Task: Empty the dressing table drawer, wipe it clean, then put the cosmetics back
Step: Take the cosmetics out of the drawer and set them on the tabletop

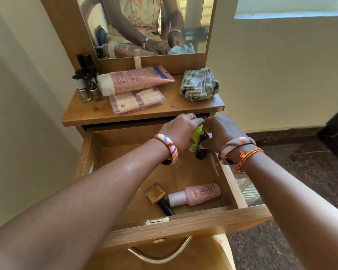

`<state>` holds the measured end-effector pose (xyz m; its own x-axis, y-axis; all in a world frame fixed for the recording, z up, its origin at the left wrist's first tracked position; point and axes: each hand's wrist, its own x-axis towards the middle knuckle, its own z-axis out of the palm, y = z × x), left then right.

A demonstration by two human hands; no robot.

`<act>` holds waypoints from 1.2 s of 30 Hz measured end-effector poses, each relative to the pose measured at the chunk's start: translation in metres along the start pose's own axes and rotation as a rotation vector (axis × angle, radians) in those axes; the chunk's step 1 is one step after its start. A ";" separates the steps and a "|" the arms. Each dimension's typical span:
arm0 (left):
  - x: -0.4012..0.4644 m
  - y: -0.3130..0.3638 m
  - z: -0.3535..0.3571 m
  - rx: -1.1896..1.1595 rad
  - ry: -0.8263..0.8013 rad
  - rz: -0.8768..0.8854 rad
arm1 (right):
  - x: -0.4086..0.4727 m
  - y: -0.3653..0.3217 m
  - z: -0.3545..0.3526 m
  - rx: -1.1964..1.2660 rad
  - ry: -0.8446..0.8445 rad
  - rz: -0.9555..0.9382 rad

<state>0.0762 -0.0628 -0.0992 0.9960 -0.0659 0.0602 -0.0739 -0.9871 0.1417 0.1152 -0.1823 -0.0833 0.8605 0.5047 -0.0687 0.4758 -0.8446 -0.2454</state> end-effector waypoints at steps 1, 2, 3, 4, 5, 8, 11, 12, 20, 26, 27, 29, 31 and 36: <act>0.000 0.001 0.000 0.005 0.005 -0.003 | -0.002 0.000 0.001 -0.008 0.013 -0.004; 0.000 0.001 0.000 0.012 0.006 -0.003 | -0.004 -0.001 0.002 -0.022 0.028 -0.004; -0.001 0.001 -0.001 0.017 0.000 -0.006 | -0.006 -0.001 0.004 -0.041 0.047 -0.003; -0.001 0.001 -0.001 0.020 -0.012 -0.012 | -0.007 -0.001 0.006 -0.059 0.067 0.000; -0.002 0.001 -0.001 0.020 -0.021 -0.020 | -0.009 -0.002 0.007 -0.070 0.089 0.003; -0.005 0.001 -0.001 -0.013 -0.019 -0.048 | -0.013 -0.004 0.011 -0.080 0.130 0.010; -0.009 0.000 -0.002 -0.062 -0.023 -0.048 | -0.016 -0.005 0.012 -0.067 0.146 -0.002; -0.011 0.000 -0.003 -0.069 -0.022 -0.042 | -0.017 -0.005 0.012 -0.063 0.143 -0.005; -0.021 -0.006 -0.027 -0.124 -0.083 -0.028 | -0.018 -0.007 -0.009 0.023 0.041 -0.013; -0.013 -0.016 -0.103 -0.229 -0.048 -0.069 | 0.006 -0.019 -0.086 0.081 0.113 -0.071; -0.008 -0.019 -0.116 -0.263 -0.019 -0.084 | 0.014 -0.021 -0.100 0.112 0.141 -0.085; 0.004 -0.024 -0.140 -0.317 0.046 -0.118 | 0.031 -0.026 -0.122 0.175 0.215 -0.100; 0.021 -0.031 -0.156 -0.344 0.141 -0.165 | 0.052 -0.030 -0.134 0.238 0.287 -0.110; 0.064 -0.052 -0.167 -0.254 0.350 -0.272 | 0.107 -0.042 -0.132 0.327 0.362 -0.086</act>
<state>0.1351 0.0082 0.0619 0.9074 0.2846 0.3092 0.1330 -0.8924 0.4311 0.2110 -0.1165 0.0475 0.8561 0.4266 0.2916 0.5159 -0.6729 -0.5302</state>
